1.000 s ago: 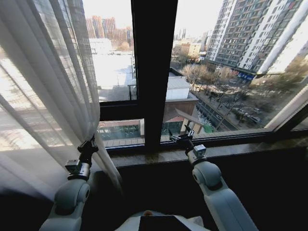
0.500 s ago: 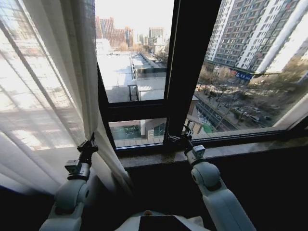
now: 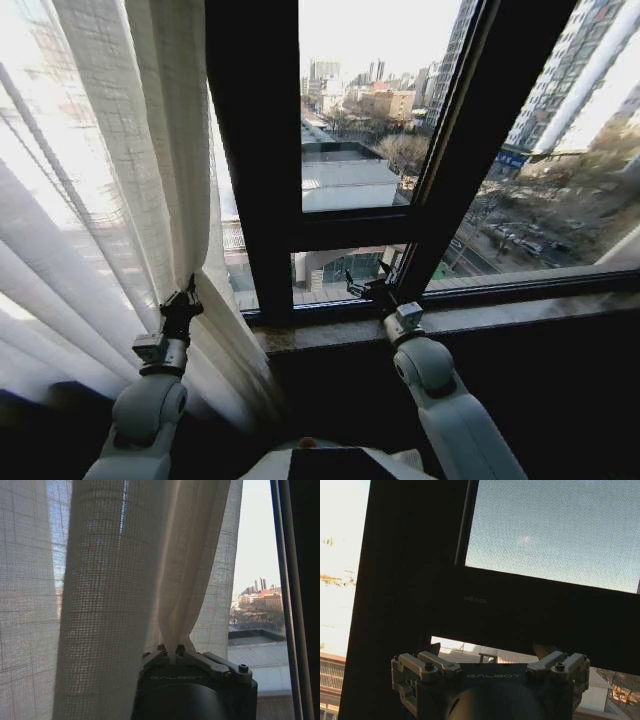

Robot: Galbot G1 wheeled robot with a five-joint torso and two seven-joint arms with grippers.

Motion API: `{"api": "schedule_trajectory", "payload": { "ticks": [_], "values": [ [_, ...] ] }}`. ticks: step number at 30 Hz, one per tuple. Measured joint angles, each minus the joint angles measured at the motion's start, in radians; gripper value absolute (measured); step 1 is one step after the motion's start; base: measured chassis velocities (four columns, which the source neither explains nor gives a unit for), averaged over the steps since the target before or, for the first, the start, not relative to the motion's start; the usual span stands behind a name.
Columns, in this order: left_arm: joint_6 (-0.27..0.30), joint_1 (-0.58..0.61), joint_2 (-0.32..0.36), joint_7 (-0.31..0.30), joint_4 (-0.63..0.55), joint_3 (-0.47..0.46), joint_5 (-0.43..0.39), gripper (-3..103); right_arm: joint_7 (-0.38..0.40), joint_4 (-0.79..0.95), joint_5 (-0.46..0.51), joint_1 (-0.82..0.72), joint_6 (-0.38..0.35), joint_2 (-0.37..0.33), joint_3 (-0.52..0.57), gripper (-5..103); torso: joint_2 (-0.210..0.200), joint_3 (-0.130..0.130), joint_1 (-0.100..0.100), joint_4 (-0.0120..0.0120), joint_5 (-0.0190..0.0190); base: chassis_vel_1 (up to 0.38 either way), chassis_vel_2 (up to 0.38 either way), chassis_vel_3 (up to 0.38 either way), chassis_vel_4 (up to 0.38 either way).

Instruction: Open the curtains by pulling them apart, changing their state from closed to fully open.

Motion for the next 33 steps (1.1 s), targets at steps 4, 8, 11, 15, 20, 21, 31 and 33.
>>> {"api": "schedule_trajectory", "payload": {
  "ticks": [4,8,11,15,20,21,31,33],
  "values": [
    [0.002,0.021,-0.02,-0.019,-0.027,0.0,0.016,0,0.001,-0.014,-0.004,0.007,0.0,0.003,-0.007,100,0.0,0.0,0.0,0.0001,-0.0001,0.348,0.351,-0.349,-0.342],
    [0.002,0.028,-0.021,-0.019,-0.038,-0.003,0.021,0,0.002,-0.019,-0.004,0.011,-0.001,0.003,-0.021,100,0.0,0.0,0.0,0.0002,0.0,0.359,0.348,-0.357,-0.34],
    [0.002,0.026,-0.019,-0.018,-0.039,-0.004,0.023,0,0.002,-0.02,-0.004,0.014,-0.002,0.003,-0.029,100,0.0,0.0,0.0,0.0001,-0.0001,0.361,0.351,-0.353,-0.352],
    [0.002,0.029,-0.019,-0.018,-0.043,-0.005,0.027,0,0.002,-0.021,-0.004,0.014,-0.002,0.001,-0.03,100,0.0,0.0,0.0,0.0,-0.0002,0.357,0.355,-0.361,-0.372],
    [0.0,0.039,-0.026,-0.017,-0.052,-0.007,0.031,0,0.002,-0.018,-0.003,0.011,-0.002,-0.003,-0.026,100,0.0,0.0,0.0,0.0001,-0.0001,0.352,0.361,-0.364,-0.364],
    [-0.001,0.04,-0.028,-0.017,-0.054,-0.009,0.033,0,0.002,-0.016,-0.002,0.01,-0.002,-0.003,-0.026,100,0.0,0.0,0.0,0.0001,-0.0004,0.366,0.355,-0.37,-0.333],
    [-0.014,0.065,-0.045,-0.017,-0.072,-0.026,0.038,0,0.001,-0.004,0.006,-0.003,0.009,-0.006,-0.04,100,0.0,0.0,0.0,0.0004,-0.0004,0.305,0.319,-0.322,-0.301],
    [-0.017,0.069,-0.048,-0.017,-0.076,-0.026,0.043,0,0.001,0.002,0.006,-0.011,0.013,-0.006,-0.041,100,0.0,0.0,0.0,0.0002,-0.0008,0.146,0.108,-0.096,-0.151]
  ]
}}
